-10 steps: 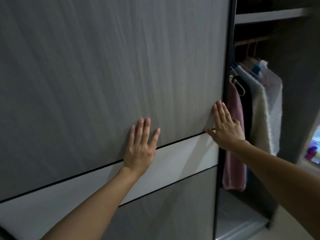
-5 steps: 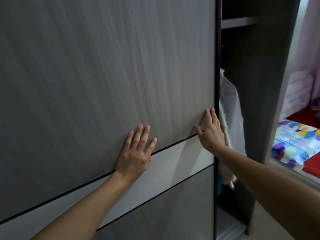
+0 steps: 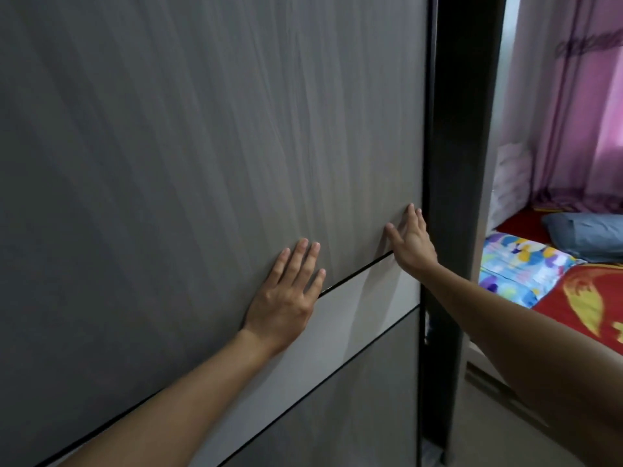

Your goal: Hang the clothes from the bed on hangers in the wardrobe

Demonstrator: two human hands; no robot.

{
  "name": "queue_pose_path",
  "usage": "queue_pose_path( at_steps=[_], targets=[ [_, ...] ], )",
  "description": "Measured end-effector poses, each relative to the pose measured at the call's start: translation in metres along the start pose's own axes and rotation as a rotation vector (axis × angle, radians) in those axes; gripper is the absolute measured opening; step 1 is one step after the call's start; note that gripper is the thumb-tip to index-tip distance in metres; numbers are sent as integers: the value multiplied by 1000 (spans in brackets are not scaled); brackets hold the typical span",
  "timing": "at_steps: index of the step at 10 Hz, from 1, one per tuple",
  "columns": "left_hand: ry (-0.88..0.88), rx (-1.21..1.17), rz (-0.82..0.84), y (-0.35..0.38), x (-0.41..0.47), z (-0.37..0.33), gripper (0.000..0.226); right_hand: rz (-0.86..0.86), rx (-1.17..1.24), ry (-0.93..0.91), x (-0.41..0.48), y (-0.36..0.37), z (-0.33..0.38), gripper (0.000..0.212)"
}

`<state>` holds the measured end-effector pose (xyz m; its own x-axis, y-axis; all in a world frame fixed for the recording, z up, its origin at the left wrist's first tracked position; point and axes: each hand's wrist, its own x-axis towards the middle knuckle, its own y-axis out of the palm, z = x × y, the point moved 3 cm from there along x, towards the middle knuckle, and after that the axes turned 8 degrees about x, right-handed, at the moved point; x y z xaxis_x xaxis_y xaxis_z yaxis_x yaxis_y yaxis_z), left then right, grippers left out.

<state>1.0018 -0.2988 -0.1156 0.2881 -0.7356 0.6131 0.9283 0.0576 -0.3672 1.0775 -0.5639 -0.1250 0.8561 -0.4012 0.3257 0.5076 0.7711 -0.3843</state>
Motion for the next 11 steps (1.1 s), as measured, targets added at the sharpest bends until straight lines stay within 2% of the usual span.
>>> queue_pose_path(
  at_steps=[5,9,10,11],
  targets=[
    [13,-92,-62,46,93,-60,40,-96,45,137,63,-35,-50,69],
    [24,-66,-22,62,135,-83,42,-65,75,153,106,-62,-80,72],
    [42,-44,-11,69,136,-90,41,13,67,139,113,-71,-83,74],
    [34,21,-9,63,135,-88,39,-20,89,4,127,-89,-76,58]
  ],
)
